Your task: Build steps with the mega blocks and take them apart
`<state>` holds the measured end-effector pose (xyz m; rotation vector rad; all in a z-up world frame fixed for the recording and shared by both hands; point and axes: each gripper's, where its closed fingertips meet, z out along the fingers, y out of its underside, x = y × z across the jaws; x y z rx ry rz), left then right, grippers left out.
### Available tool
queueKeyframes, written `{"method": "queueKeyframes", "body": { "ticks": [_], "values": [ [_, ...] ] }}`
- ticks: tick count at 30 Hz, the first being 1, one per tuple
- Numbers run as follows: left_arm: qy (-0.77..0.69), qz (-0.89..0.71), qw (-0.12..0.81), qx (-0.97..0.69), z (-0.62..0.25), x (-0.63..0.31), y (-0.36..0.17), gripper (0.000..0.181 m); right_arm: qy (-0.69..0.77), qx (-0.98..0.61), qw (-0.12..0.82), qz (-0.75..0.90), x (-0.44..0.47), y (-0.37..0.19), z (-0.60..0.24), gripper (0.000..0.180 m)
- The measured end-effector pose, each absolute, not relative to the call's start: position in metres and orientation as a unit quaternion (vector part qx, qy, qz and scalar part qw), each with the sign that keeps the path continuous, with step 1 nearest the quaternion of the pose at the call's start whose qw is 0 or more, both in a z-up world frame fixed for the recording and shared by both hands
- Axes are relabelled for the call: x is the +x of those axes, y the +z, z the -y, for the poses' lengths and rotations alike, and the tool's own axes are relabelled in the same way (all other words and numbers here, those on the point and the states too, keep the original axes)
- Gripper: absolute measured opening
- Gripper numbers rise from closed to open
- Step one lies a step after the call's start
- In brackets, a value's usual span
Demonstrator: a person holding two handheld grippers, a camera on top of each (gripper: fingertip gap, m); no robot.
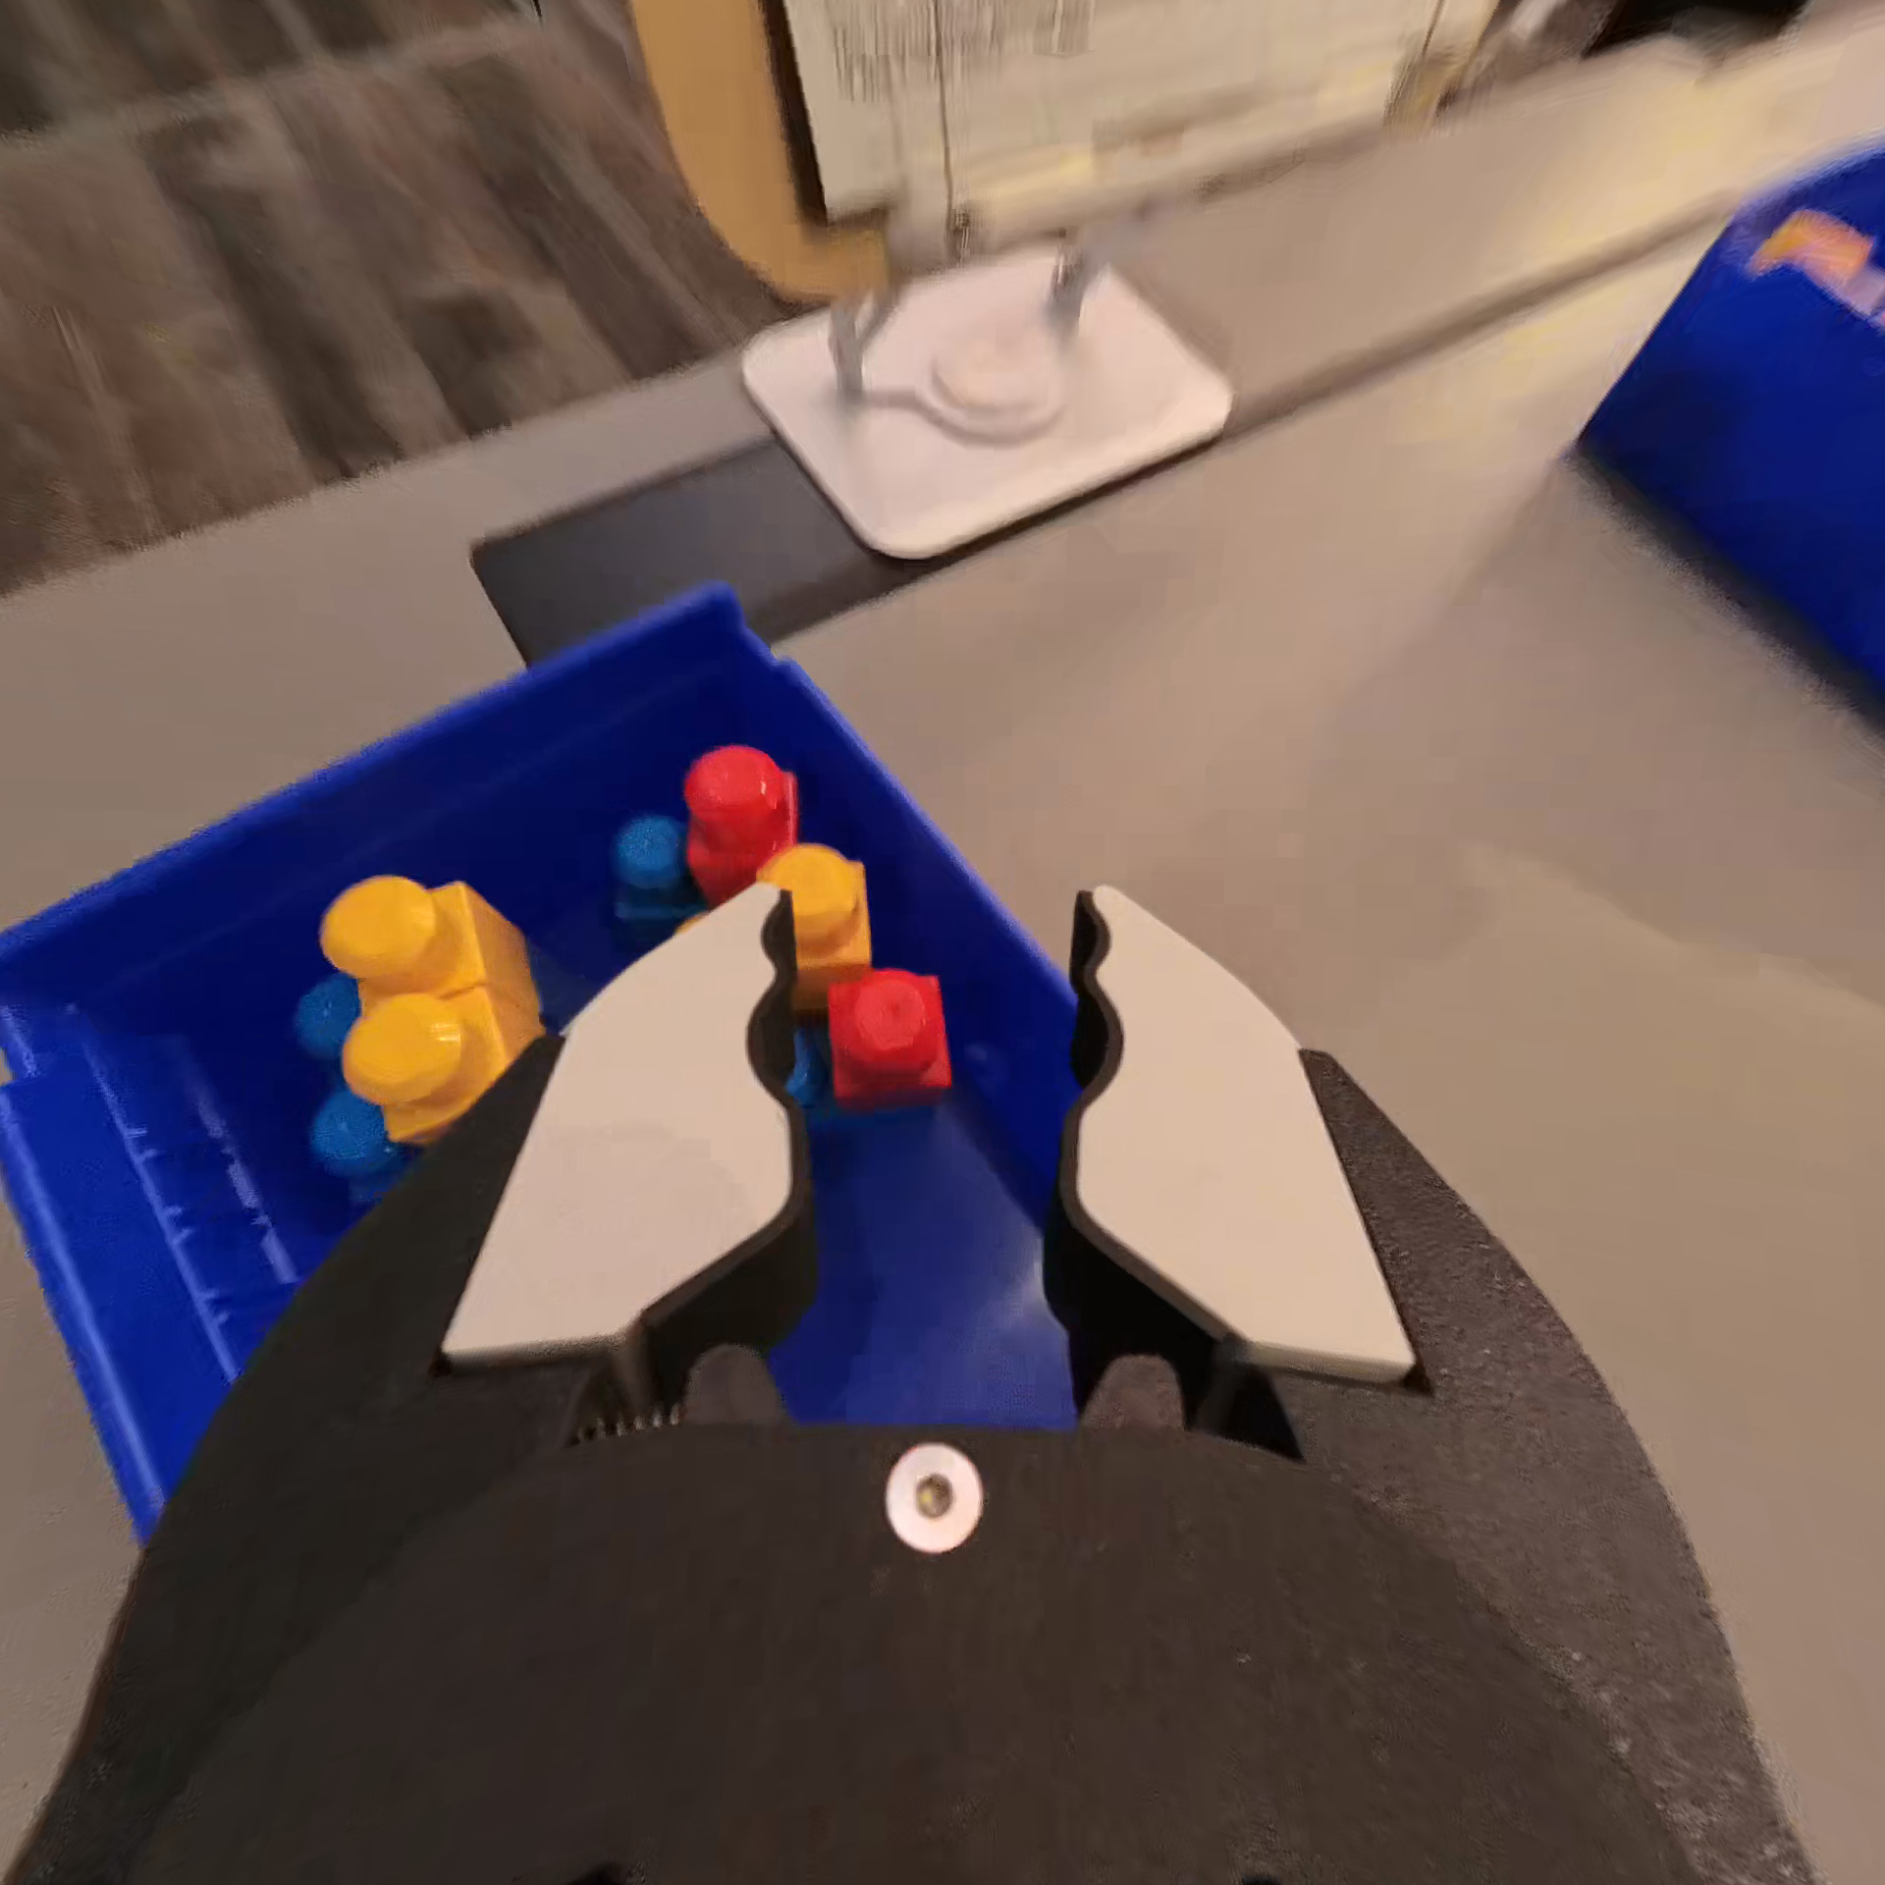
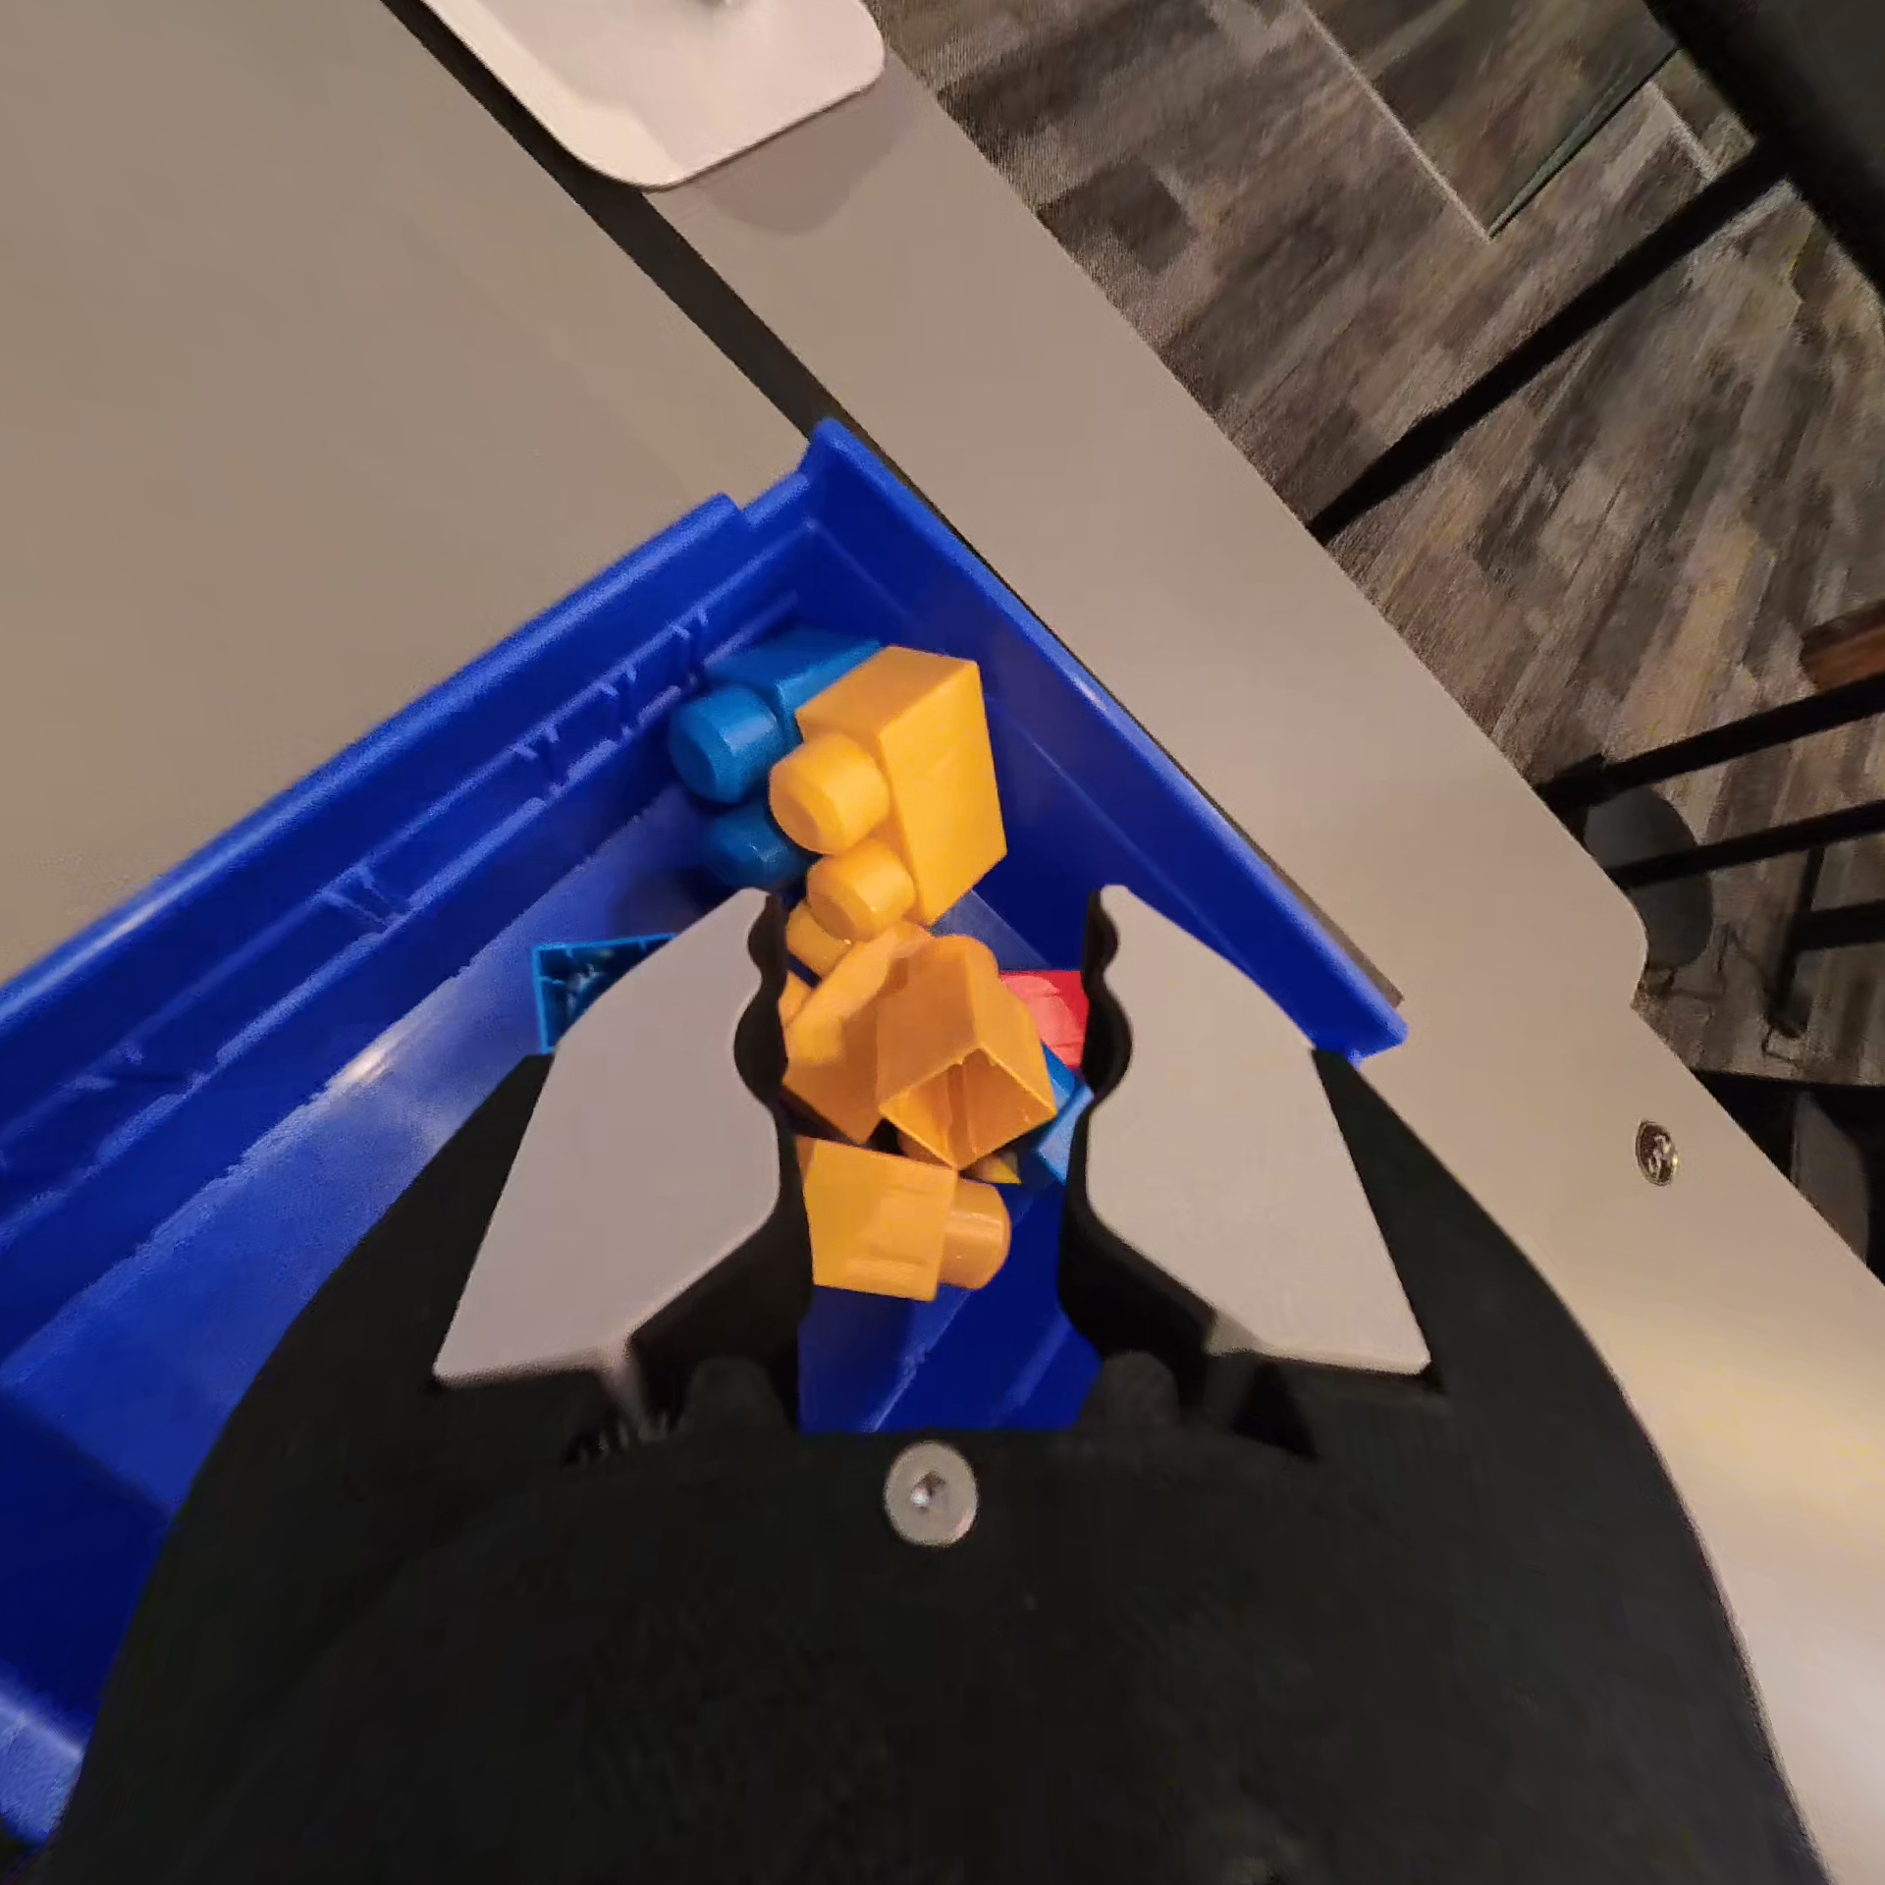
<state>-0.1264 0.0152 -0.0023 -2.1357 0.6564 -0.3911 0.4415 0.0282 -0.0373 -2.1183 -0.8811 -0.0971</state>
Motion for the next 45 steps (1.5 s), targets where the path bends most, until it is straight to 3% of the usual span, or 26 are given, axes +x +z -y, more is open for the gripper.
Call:
{"method": "queueKeyframes", "body": {
  "ticks": [3,7,14,17,21,25,29,34,37,38,39,41,45],
  "values": [
    [-0.084,-0.326,0.366,-0.867,-0.016,-0.133,-0.040,0.063,-0.057,-0.841,0.403,0.358,0.441,-0.038,-0.027,0.057],
    [0.004,-0.365,0.293,-0.884,-0.017,-0.144,-0.079,0.064,-0.068,-0.849,0.377,0.364,0.444,-0.052,-0.028,0.058],
    [0.063,-0.347,0.254,-0.901,-0.028,-0.152,-0.094,0.037,-0.079,-0.849,0.355,0.382,0.441,-0.061,-0.027,0.057],
    [0.079,-0.305,0.279,-0.907,-0.026,-0.173,-0.070,0.037,-0.085,-0.845,0.365,0.382,0.440,-0.055,-0.028,0.057],
    [0.001,-0.249,0.393,-0.885,-0.014,-0.173,-0.005,0.037,-0.110,-0.824,0.408,0.377,0.430,-0.029,-0.031,0.057],
    [-0.199,-0.257,0.524,-0.787,0.015,-0.101,0.082,0.037,-0.128,-0.732,0.545,0.388,0.369,0.033,-0.028,0.057],
    [-0.408,-0.294,0.515,-0.694,0.055,0.004,0.120,0.036,-0.028,-0.575,0.684,0.448,0.250,0.077,0.022,0.058],
    [-0.536,-0.321,0.431,-0.652,0.086,0.096,0.106,0.036,0.064,-0.445,0.743,0.496,0.160,0.086,0.099,0.081],
    [-0.585,-0.319,0.397,-0.631,0.100,0.123,0.100,0.036,0.049,-0.429,0.746,0.507,0.148,0.083,0.110,0.077],
    [-0.599,-0.315,0.392,-0.624,0.103,0.128,0.102,0.036,0.022,-0.440,0.738,0.511,0.149,0.078,0.105,0.068],
    [-0.611,-0.314,0.392,-0.612,0.106,0.131,0.105,0.036,0.002,-0.447,0.731,0.515,0.152,0.075,0.100,0.047],
    [-0.627,-0.330,0.395,-0.585,0.114,0.132,0.113,0.038,0.056,-0.441,0.731,0.517,0.152,0.080,0.109,0.037],
    [-0.567,-0.390,0.453,-0.567,0.116,0.128,0.115,0.071,0.270,-0.510,0.655,0.488,0.155,0.091,0.117,0.037]
  ]
}}
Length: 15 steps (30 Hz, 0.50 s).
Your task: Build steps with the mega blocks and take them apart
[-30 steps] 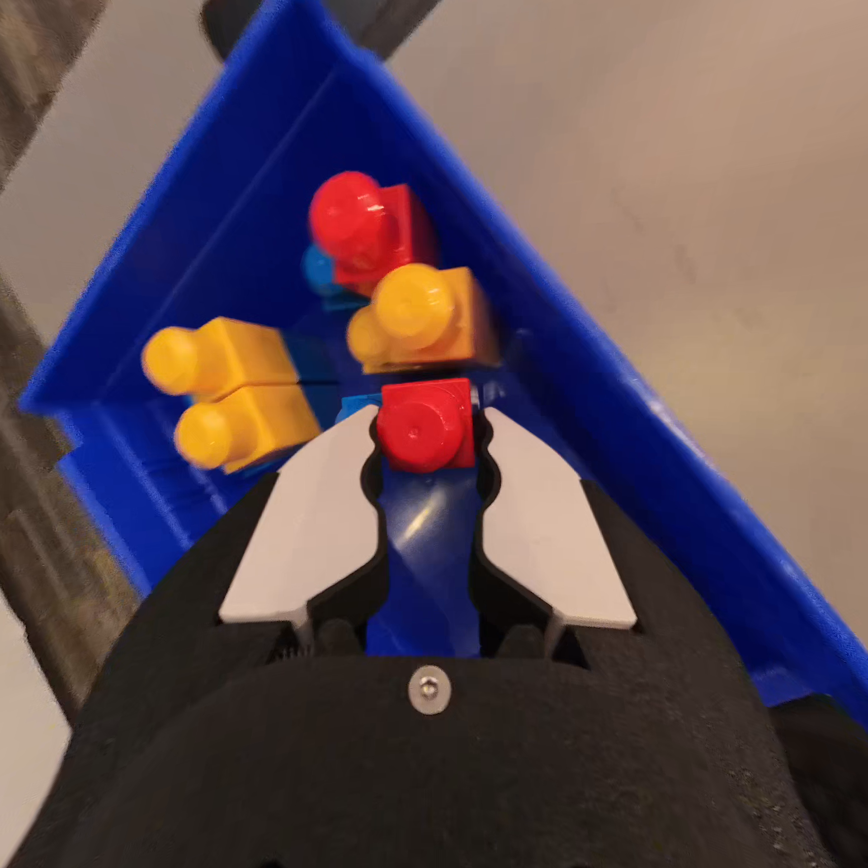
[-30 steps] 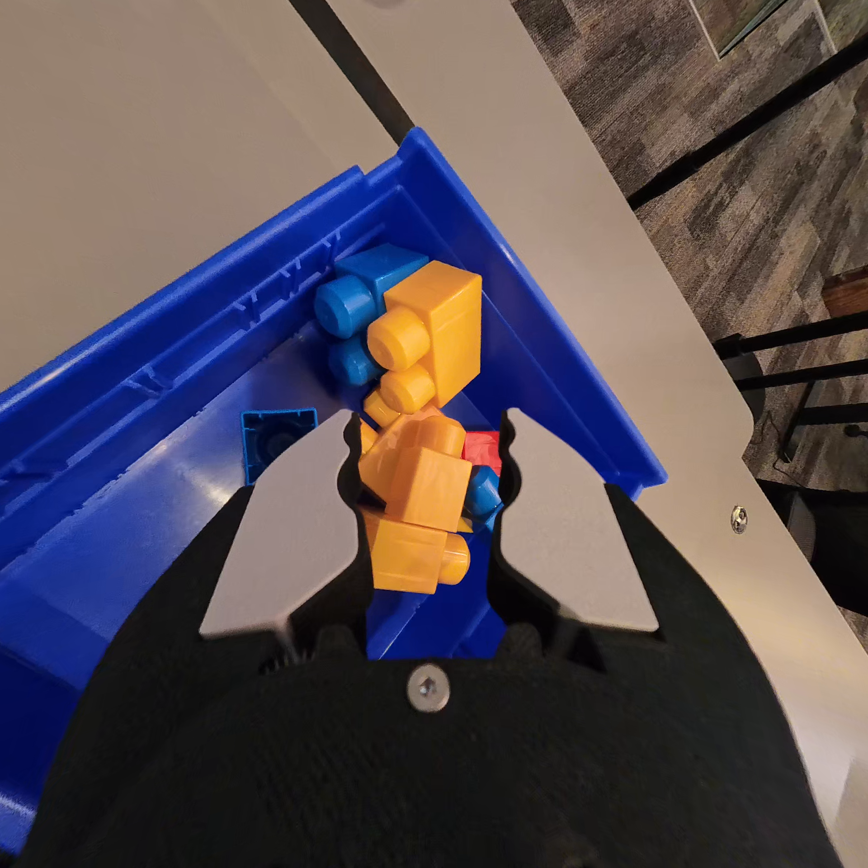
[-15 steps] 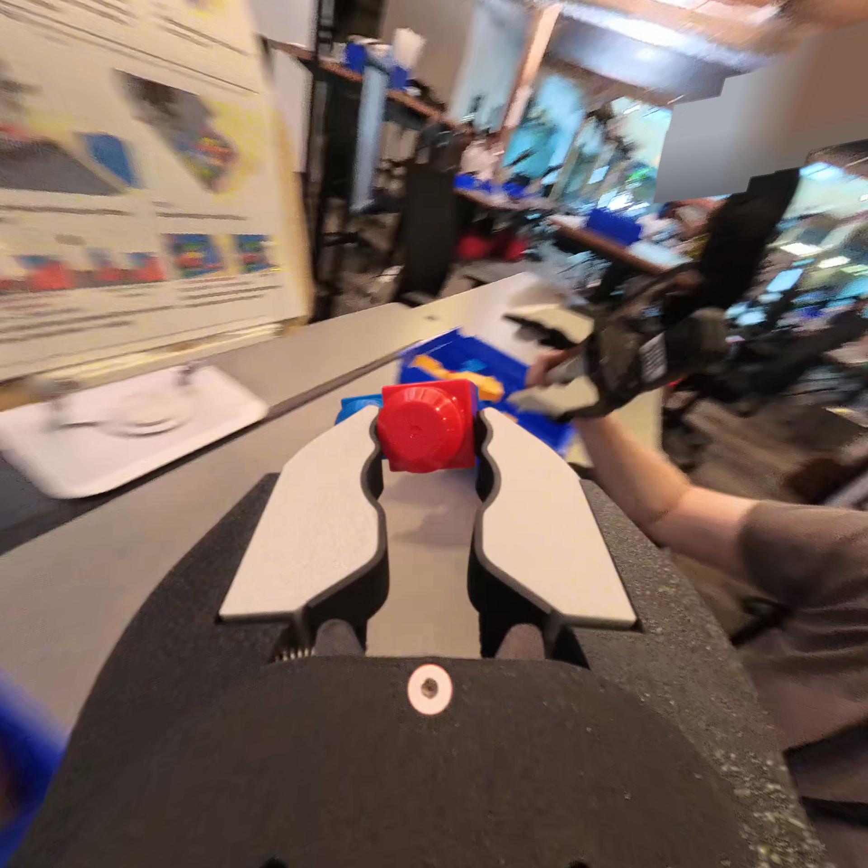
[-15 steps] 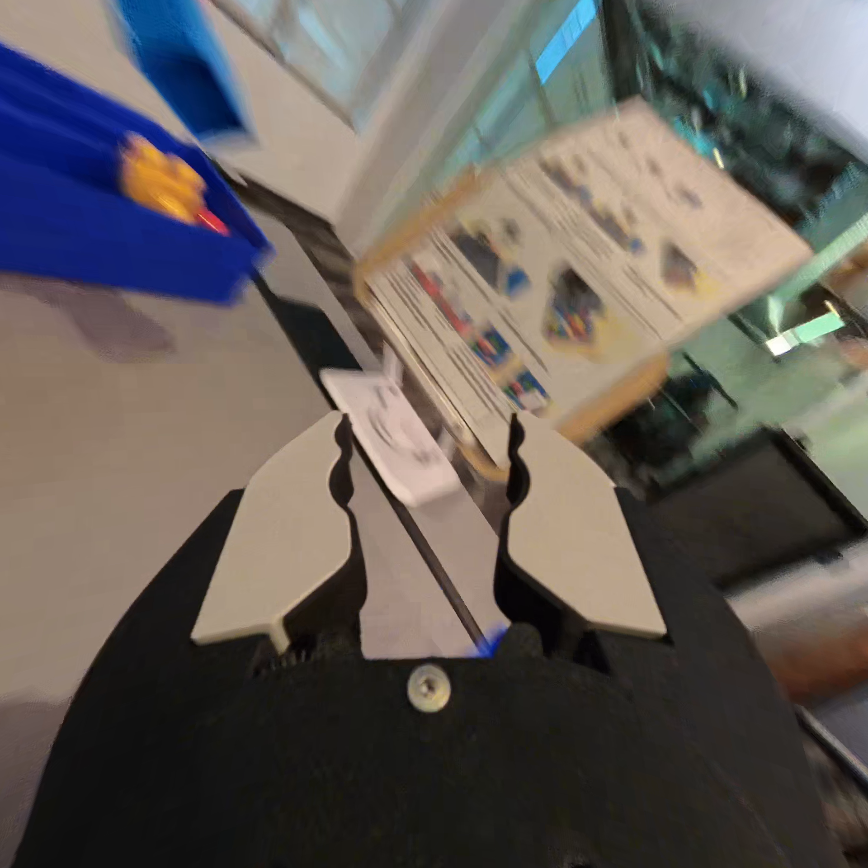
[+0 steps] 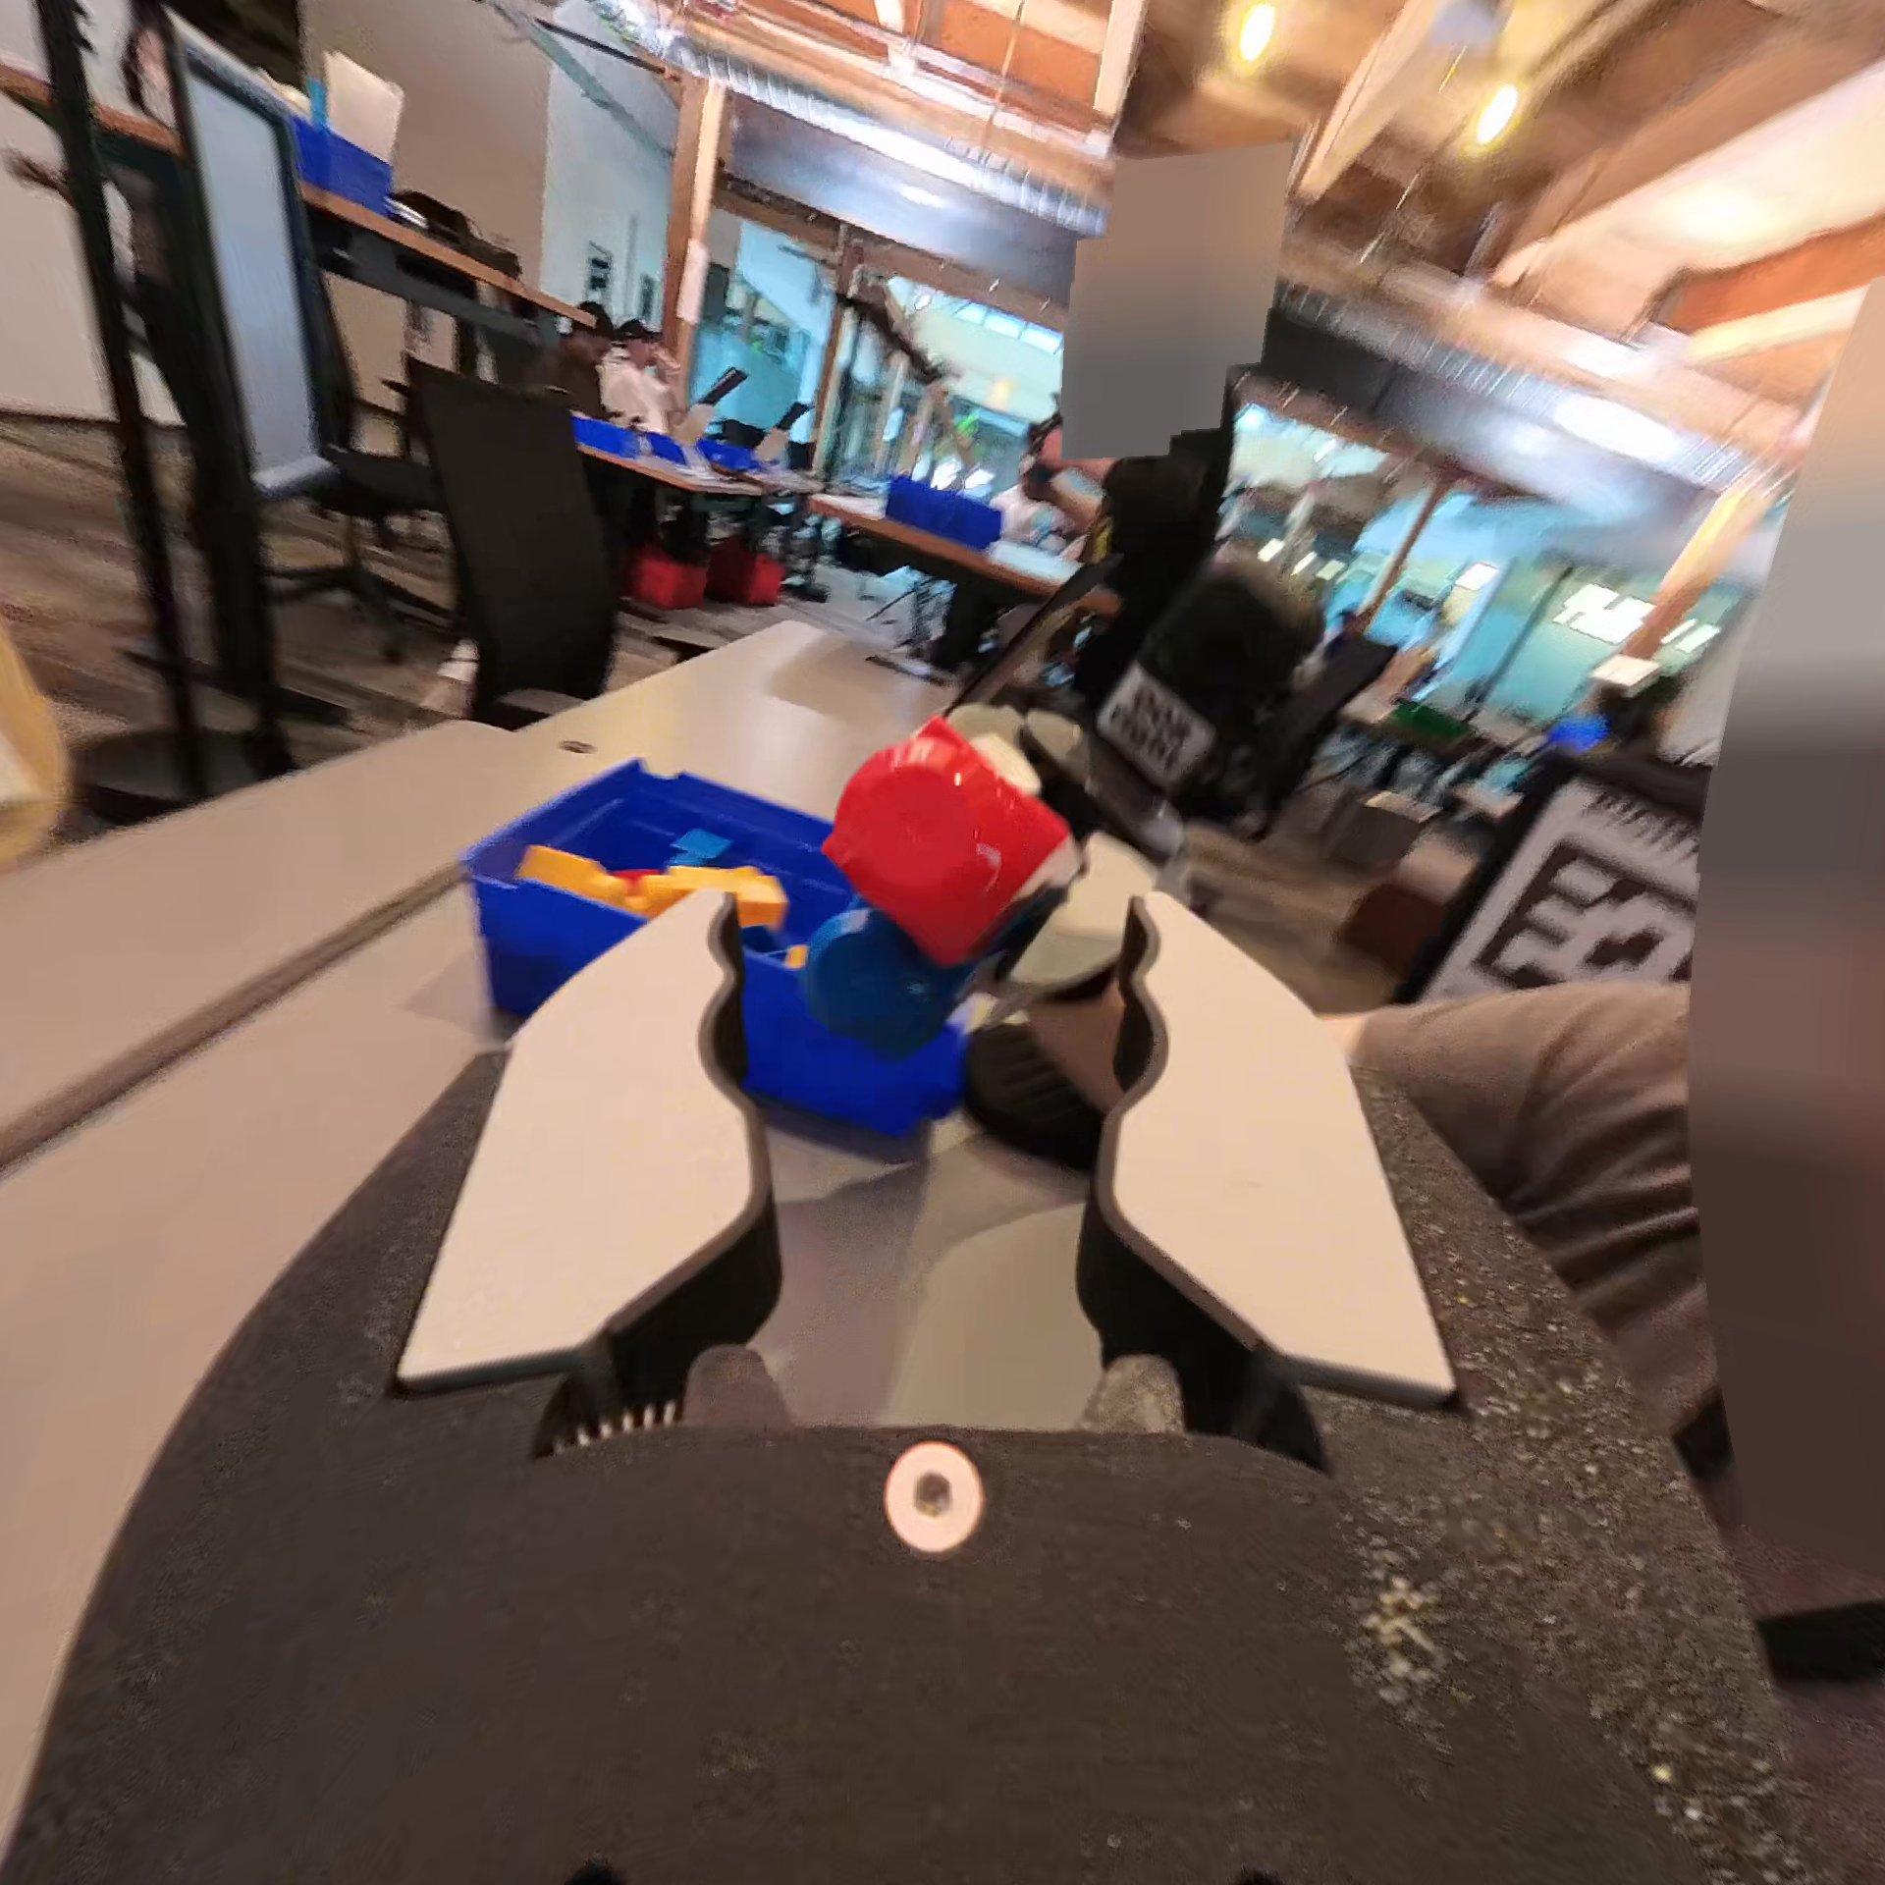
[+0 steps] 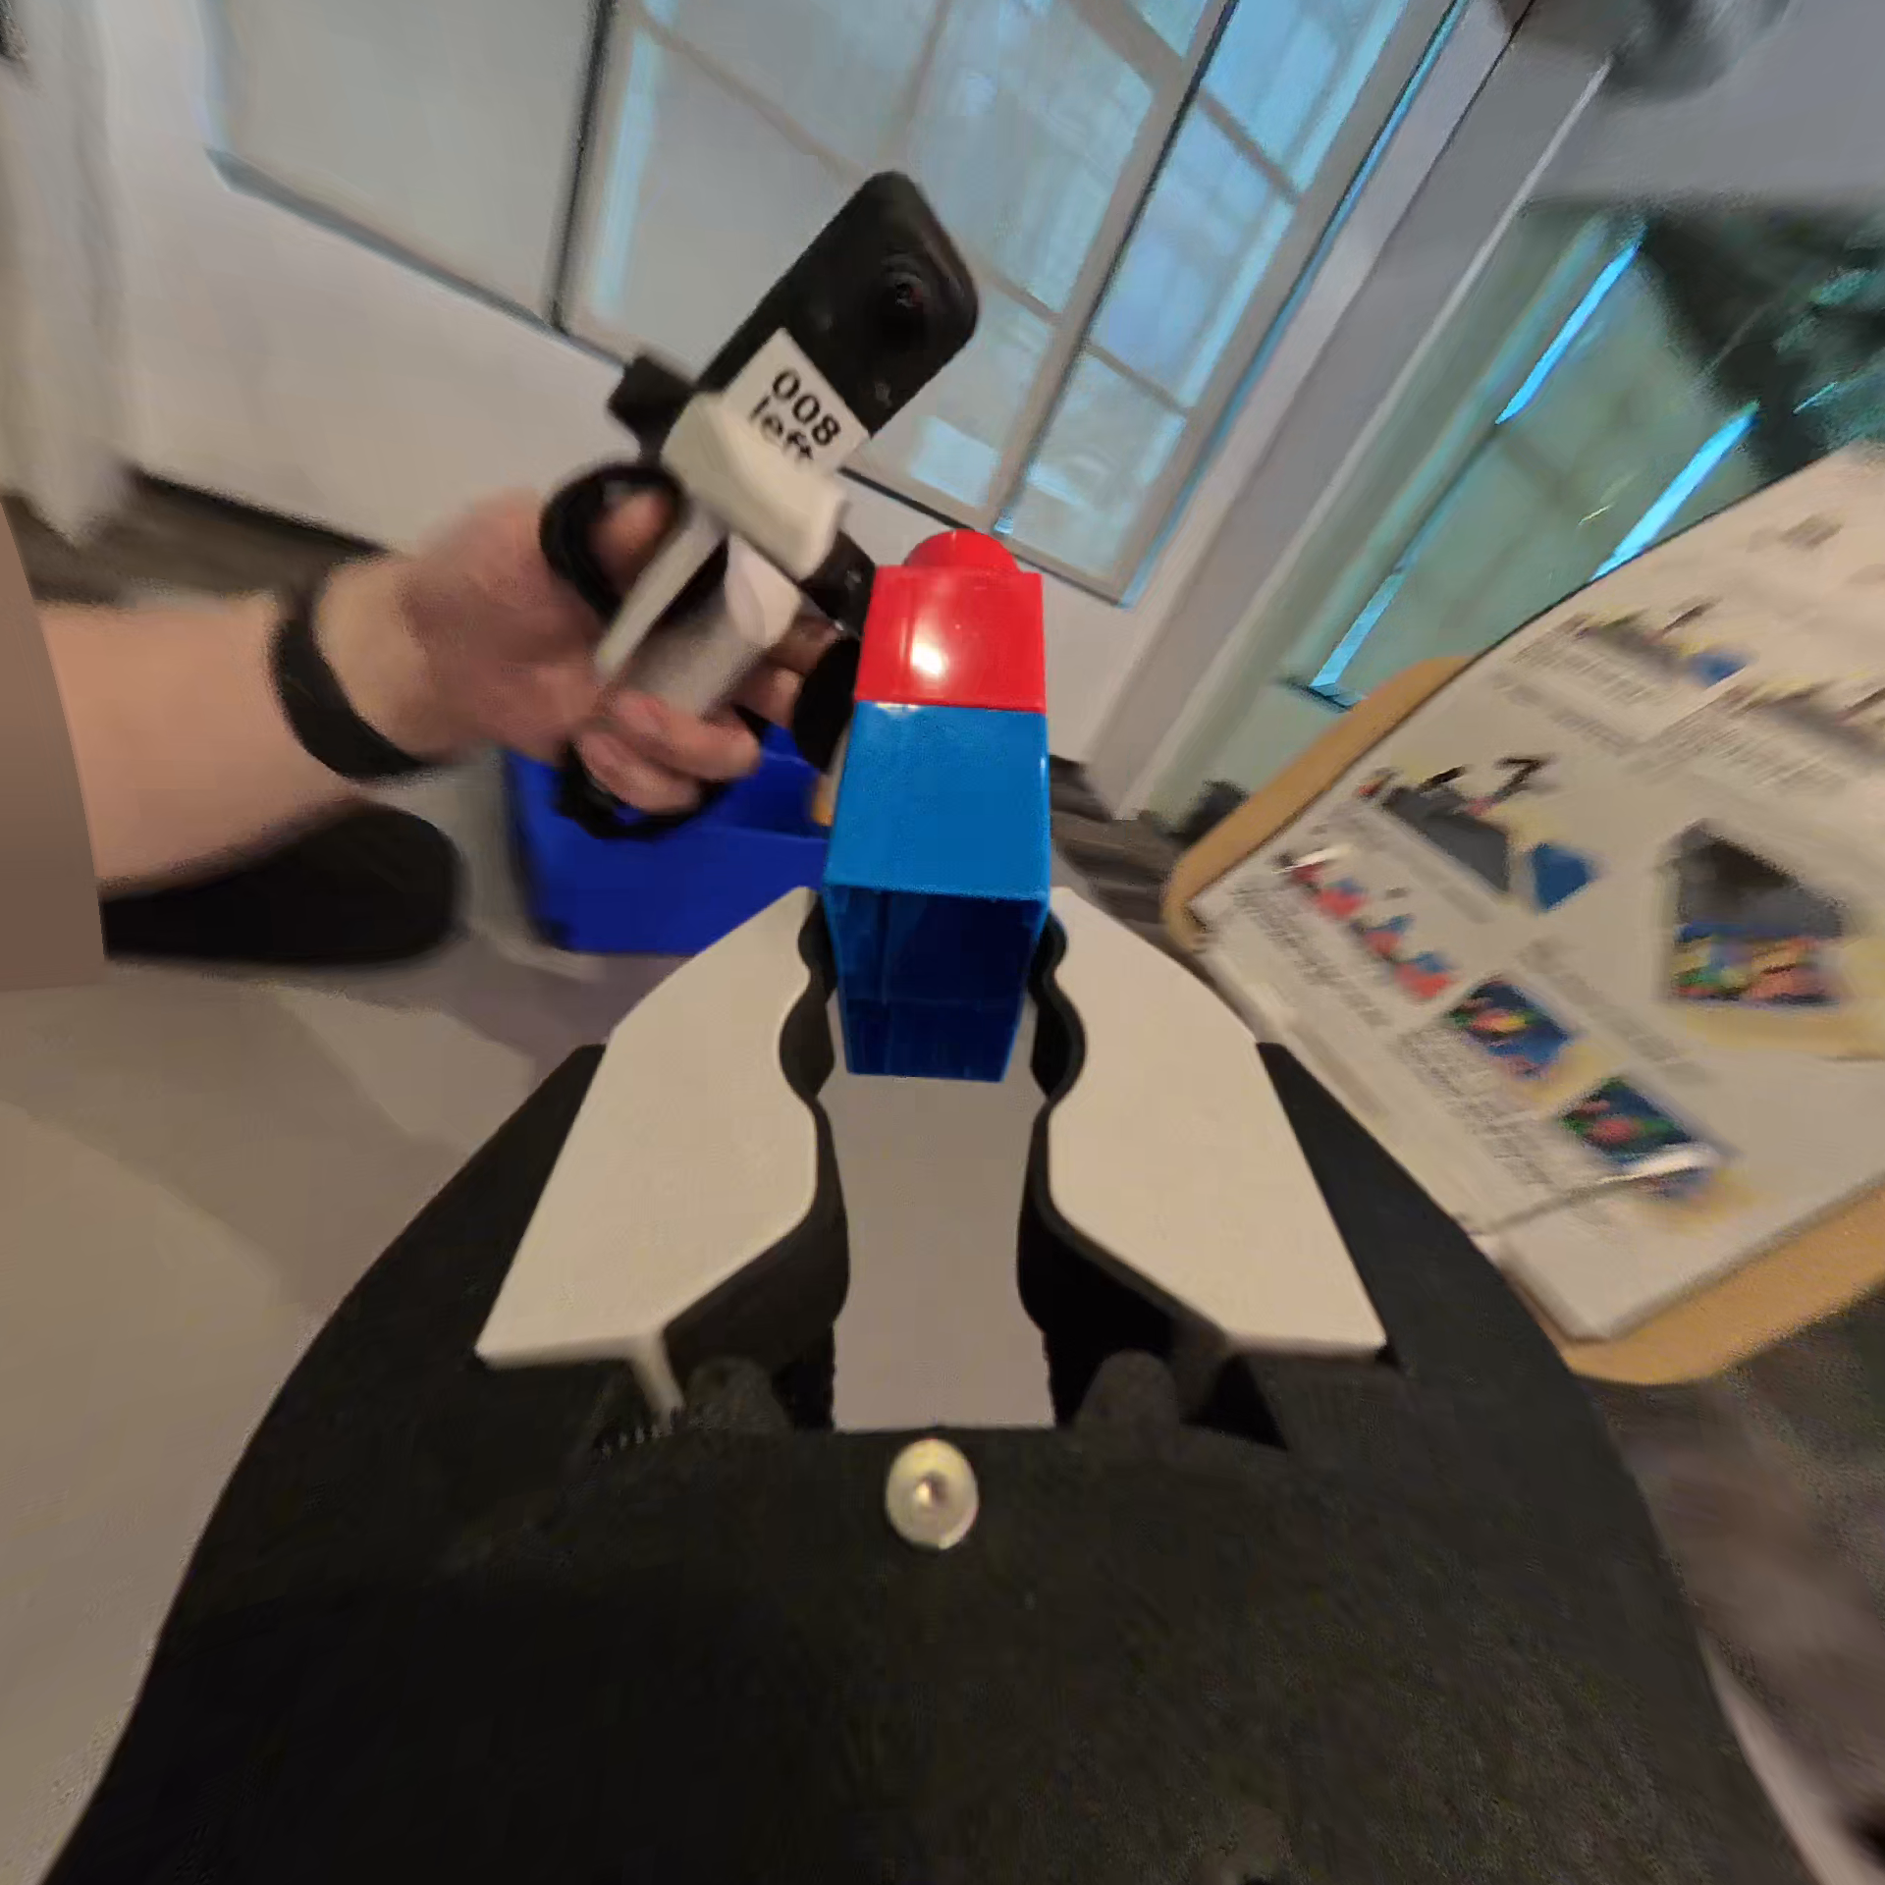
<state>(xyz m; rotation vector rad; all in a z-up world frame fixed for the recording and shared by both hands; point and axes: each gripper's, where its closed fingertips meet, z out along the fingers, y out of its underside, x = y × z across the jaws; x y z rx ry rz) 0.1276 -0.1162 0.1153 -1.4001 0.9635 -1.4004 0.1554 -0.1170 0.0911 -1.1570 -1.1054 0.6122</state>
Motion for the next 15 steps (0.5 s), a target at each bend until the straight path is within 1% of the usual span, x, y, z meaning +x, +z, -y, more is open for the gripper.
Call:
{"method": "queueKeyframes", "body": {
  "ticks": [3,5,6,7,9,13,15],
  "values": [
    [-0.507,-0.431,0.498,-0.556,0.119,0.134,0.105,0.079,0.430,-0.545,0.543,0.472,0.157,0.089,0.125,0.037],
    [-0.513,-0.441,0.507,-0.534,0.127,0.140,0.108,0.075,0.486,-0.544,0.493,0.474,0.157,0.085,0.130,0.037],
    [-0.521,-0.444,0.504,-0.527,0.131,0.142,0.109,0.069,0.496,-0.546,0.475,0.480,0.157,0.081,0.131,0.037],
    [-0.530,-0.450,0.495,-0.522,0.134,0.143,0.108,0.054,0.500,-0.548,0.459,0.488,0.156,0.076,0.132,0.037],
    [-0.528,-0.452,0.484,-0.531,0.133,0.143,0.102,0.037,0.507,-0.548,0.438,0.500,0.154,0.068,0.135,0.037],
    [-0.510,-0.470,0.480,-0.537,0.134,0.141,0.105,0.036,0.524,-0.544,0.422,0.502,0.156,0.070,0.137,0.037],
    [-0.514,-0.429,0.532,-0.519,0.127,0.120,0.133,0.036,0.522,-0.545,0.420,0.504,0.168,0.073,0.134,0.037]
  ]
}}
